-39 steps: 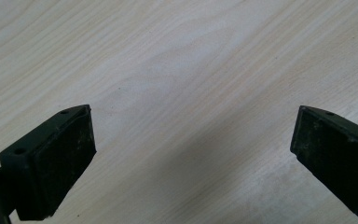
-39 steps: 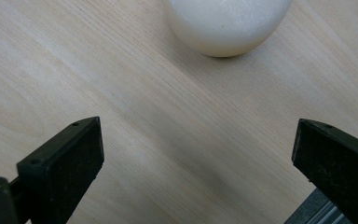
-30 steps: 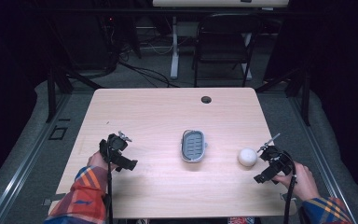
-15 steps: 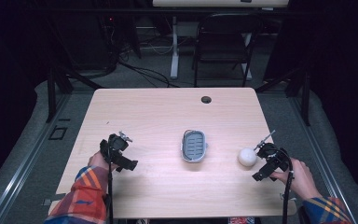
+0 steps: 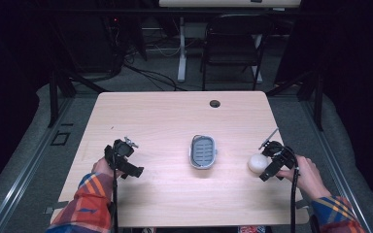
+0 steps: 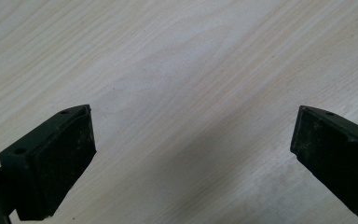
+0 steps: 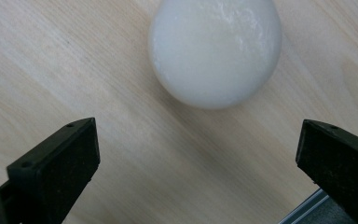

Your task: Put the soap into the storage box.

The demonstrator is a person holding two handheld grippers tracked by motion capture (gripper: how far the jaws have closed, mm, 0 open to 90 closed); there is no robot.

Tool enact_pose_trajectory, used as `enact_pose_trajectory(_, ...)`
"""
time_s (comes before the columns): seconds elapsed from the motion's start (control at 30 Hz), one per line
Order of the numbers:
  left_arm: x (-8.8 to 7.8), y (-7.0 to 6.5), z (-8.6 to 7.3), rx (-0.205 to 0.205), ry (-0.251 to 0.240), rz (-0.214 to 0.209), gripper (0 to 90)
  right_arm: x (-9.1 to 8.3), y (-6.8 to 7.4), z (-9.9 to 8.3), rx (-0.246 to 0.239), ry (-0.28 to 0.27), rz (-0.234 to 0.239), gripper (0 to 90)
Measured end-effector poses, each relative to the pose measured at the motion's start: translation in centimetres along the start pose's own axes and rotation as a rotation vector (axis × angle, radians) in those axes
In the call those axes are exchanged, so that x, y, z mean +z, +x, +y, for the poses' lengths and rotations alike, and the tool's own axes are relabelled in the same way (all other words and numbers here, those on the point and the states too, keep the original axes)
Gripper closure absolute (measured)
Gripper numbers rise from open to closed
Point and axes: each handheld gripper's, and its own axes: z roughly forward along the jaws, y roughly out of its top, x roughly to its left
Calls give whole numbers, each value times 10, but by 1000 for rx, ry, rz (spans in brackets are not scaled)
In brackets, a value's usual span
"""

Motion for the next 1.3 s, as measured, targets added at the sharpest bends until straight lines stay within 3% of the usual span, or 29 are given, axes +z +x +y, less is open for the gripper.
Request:
enact_pose_trajectory(0.07,0,0,0,1,1,-2,0,1,-1,6,-7,18,0,0)
enact_pose_trajectory(0.1,0,0,0,1,1,-2,0,-8,-8,15,-104,144,-26,0)
enact_pose_trajectory(0.2,0,0,0,1,0,-3,0,3,-3,16,-5,31,10,0)
enact_pose_trajectory(0.23,0,0,0,2,-1,-3,0,1,-5,21,-36,70,4,0)
enact_pose_trajectory(0.27,0,0,0,2,1,-3,0,6,-3,22,5,15,9,0)
enact_pose_trajectory(0.3,0,0,0,2,0,-3,0,2,-6,27,-42,79,-2,0)
enact_pose_trajectory(0.33,0,0,0,2,0,-3,0,14,1,26,71,-73,20,0)
enact_pose_trajectory(0.37,0,0,0,2,1,-3,0,14,1,26,71,-73,20,0)
enact_pose_trajectory(0.4,0,0,0,-1,-1,-4,0,5,-4,34,-29,64,-1,0)
enact_pose_trajectory(0.43,0,0,0,-1,-1,-5,0,5,-5,39,-59,95,-8,0)
enact_pose_trajectory(0.47,1,0,0,-1,-1,-6,0,9,-3,38,-18,41,1,0)
enact_pose_trajectory(0.5,1,0,0,-1,-2,-6,0,6,-6,44,-85,126,-20,0)
enact_pose_trajectory(0.53,1,0,0,-2,-2,-6,0,11,-3,43,-41,64,-7,0)
enact_pose_trajectory(0.57,1,0,0,-2,-2,-7,0,5,-7,50,-123,164,-23,0)
enact_pose_trajectory(0.6,1,0,0,-1,-2,-7,0,24,3,40,58,-65,20,0)
enact_pose_trajectory(0.63,1,0,1,1,-1,-8,0,8,-7,53,-127,180,-26,0)
enact_pose_trajectory(0.67,1,0,1,2,1,-8,0,17,-3,49,-43,77,-5,0)
enact_pose_trajectory(0.9,1,0,1,2,-1,-8,0,22,-6,57,-74,138,-12,0)
enact_pose_trajectory(0.97,1,0,1,2,-2,-8,0,27,-4,55,-30,87,-3,0)
enact_pose_trajectory(1.0,1,0,1,2,-2,-8,0,22,-8,60,-102,188,-17,21)
enact_pose_trajectory(1.03,1,0,1,2,-1,-9,0,27,-5,57,-53,130,-3,58)
enact_pose_trajectory(1.1,1,0,1,1,-1,-8,0,25,-6,59,-78,169,3,100)
enact_pose_trajectory(1.3,1,0,0,-2,0,-9,0,27,-6,58,-78,187,-4,175)
